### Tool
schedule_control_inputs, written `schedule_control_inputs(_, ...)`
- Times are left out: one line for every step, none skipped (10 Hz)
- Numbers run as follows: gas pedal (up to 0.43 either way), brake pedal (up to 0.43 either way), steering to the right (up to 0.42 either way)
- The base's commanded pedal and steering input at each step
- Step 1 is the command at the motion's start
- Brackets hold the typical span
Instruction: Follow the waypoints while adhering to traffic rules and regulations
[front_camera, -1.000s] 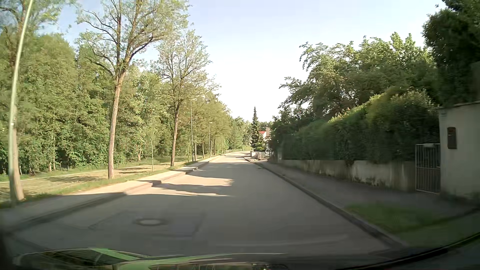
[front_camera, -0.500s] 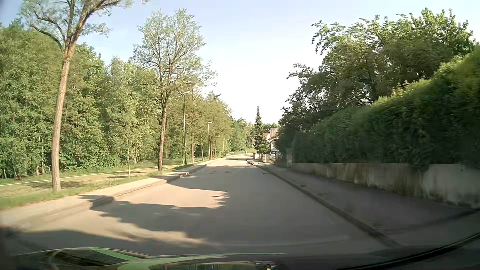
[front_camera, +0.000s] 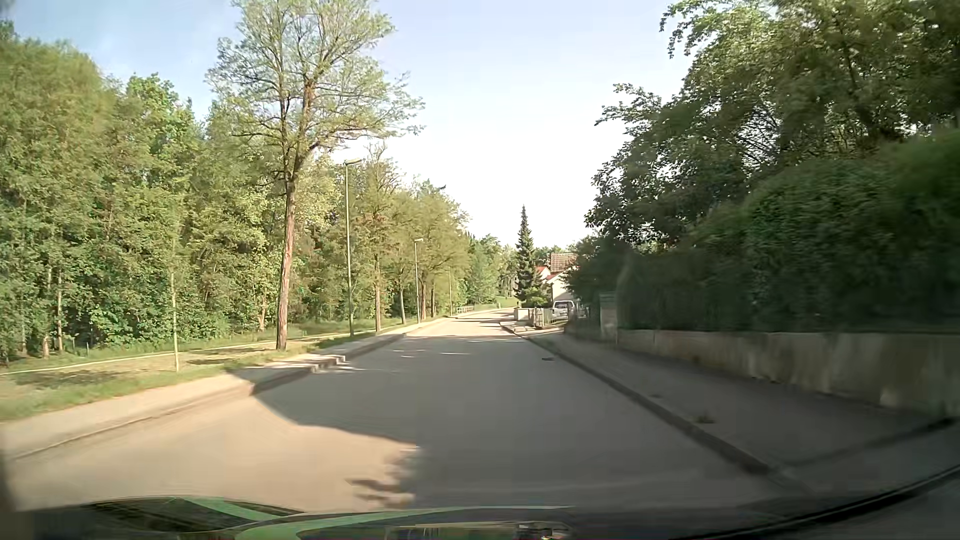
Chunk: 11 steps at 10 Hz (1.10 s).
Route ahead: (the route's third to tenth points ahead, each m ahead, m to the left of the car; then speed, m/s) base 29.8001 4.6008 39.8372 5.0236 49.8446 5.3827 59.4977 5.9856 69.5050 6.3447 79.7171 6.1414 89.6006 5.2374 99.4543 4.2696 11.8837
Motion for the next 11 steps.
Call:
schedule_control_inputs(0.059,0.000,-0.011)
schedule_control_inputs(0.059,0.000,-0.012)
schedule_control_inputs(0.059,0.000,-0.011)
schedule_control_inputs(0.059,0.000,-0.011)
schedule_control_inputs(0.059,0.000,-0.011)
schedule_control_inputs(0.059,0.000,-0.011)
schedule_control_inputs(0.059,0.000,-0.011)
schedule_control_inputs(0.059,0.000,-0.011)
schedule_control_inputs(0.059,0.000,-0.011)
schedule_control_inputs(0.059,0.000,-0.011)
schedule_control_inputs(0.059,0.000,-0.011)
